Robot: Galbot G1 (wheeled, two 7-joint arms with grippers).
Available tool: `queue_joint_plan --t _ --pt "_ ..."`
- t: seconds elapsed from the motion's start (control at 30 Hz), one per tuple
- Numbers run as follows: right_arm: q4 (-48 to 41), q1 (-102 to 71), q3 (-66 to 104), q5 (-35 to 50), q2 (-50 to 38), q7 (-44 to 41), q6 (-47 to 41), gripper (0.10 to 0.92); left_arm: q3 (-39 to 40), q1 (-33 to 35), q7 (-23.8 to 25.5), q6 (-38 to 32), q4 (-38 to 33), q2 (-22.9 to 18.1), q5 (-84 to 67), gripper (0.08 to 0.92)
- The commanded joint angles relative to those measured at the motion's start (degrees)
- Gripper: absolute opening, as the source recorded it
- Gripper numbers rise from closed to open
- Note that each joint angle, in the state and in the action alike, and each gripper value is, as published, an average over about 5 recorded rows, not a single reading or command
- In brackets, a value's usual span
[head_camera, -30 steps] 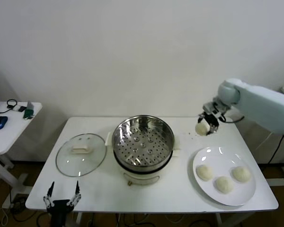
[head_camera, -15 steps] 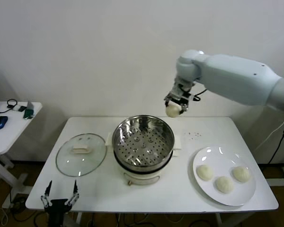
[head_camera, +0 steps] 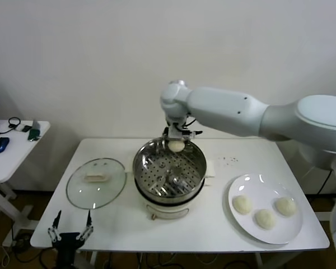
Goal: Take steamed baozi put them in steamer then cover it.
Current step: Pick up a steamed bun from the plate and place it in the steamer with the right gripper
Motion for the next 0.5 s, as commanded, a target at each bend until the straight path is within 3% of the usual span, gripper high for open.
queue_joint_plan --t 0.03,0.37,0.5 --pt "-3.0 -6.5 1.4 -7.3 5.0 0.4 3.0 0.696 0.1 0.1 0.0 0.4 -0.3 -0.4 0.3 0.823" --pt "-2.9 -8.0 1.2 -7.6 4.6 0.0 2.5 0.705 -0.2 0.0 0.1 0.6 -0.6 -0.4 0.2 0.823" --pt "-2.9 -8.2 1.5 -7.6 4.4 0.0 2.0 0.755 -0.3 0.0 0.0 0.7 -0.6 -0.4 0.1 0.823"
